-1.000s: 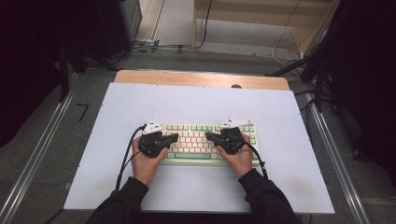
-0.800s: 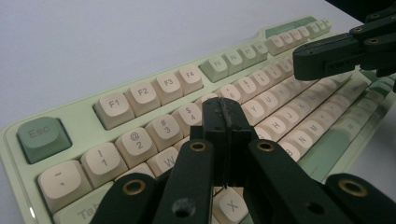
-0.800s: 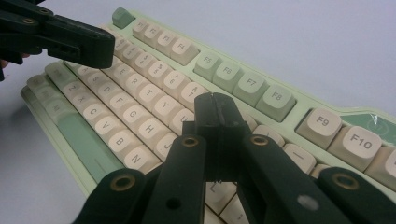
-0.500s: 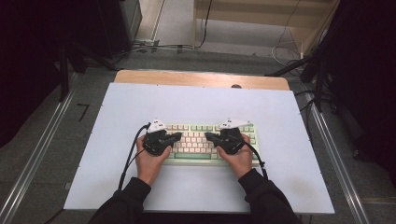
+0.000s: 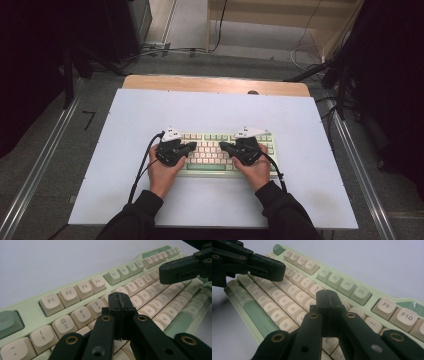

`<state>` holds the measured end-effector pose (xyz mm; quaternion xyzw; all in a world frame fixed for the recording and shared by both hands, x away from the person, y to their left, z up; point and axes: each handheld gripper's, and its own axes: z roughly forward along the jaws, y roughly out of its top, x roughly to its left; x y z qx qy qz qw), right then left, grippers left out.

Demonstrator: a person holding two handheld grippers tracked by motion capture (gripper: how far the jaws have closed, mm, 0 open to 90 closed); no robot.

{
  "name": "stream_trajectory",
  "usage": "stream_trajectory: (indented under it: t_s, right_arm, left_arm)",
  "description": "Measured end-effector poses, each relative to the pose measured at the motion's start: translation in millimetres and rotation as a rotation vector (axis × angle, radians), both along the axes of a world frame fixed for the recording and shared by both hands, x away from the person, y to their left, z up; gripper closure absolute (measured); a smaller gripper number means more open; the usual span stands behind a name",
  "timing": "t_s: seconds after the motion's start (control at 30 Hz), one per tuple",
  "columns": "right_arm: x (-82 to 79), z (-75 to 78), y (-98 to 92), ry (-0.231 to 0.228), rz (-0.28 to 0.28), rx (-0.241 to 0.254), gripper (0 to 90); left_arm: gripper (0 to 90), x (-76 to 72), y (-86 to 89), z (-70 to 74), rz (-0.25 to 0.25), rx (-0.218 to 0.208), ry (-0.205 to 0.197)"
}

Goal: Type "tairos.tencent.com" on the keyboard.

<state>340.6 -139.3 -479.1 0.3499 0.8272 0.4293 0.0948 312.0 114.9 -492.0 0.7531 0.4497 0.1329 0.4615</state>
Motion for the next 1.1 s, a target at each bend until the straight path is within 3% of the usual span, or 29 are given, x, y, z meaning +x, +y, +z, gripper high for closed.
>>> stream_trajectory:
  t_s: [1.1]
  right_arm:
    - [0.1, 0.0, -0.1, -0.002, 0.000, 0.000, 87.9]
  left_arm:
    - [90.0, 2.0, -3.9, -3.3, 0.001, 0.035, 0.006]
